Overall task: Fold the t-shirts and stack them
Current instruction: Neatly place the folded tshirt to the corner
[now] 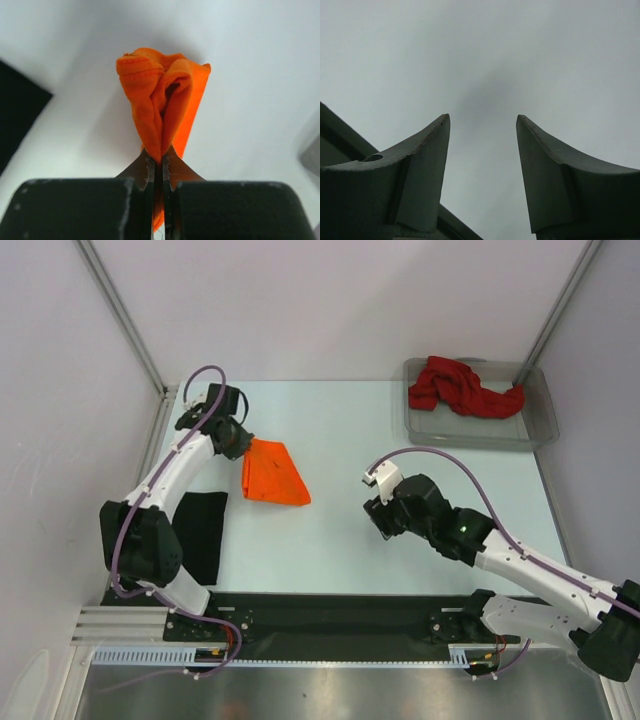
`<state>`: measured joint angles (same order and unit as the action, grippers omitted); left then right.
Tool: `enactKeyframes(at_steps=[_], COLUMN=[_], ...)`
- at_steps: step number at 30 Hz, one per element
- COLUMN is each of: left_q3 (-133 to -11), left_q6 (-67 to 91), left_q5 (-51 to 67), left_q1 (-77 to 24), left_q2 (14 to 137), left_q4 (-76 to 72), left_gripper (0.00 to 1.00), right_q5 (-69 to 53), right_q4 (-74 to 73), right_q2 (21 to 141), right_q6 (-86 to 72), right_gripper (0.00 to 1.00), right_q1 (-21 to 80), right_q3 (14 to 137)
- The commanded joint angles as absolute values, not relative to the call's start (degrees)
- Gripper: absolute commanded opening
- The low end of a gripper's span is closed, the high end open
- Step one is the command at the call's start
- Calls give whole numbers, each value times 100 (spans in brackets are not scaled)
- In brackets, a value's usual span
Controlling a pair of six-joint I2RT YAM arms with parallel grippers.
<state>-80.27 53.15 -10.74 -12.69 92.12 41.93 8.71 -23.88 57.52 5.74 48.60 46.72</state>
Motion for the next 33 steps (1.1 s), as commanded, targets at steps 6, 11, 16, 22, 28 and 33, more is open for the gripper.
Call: enactKeyframes(at_steps=[6, 11, 16, 22, 28, 33], left_q3=[-8578, -8718, -8930, -8956, -9176, -9903], left_q6=[5380, 5177, 4966, 4685, 4316, 4315], left_q5=[-2143, -2329, -2627, -2558, -2163, -2249], left_q1=[-809, -414, -124, 324, 659, 712], left_q2=[8702, 8535, 8376, 8253, 8463, 8877], left_q4=[5387, 5703, 6038, 5933, 5714, 6072], left_gripper=[0, 0, 0, 0, 0, 0], right_q5=[844, 817, 738, 686, 677, 677], right_q4=[-2505, -2575, -2497, -2391, -2391, -2417], right_q2=[5502, 5484, 5546, 5634, 5687, 5704], right_q6=[184, 334, 396, 352, 343, 343], right_gripper=[60, 61, 61, 61, 61, 61], right_q1=[5062, 5098, 5098, 5150, 5221, 5247], right_q3=[4746, 4755, 4755, 4781, 4790, 4772])
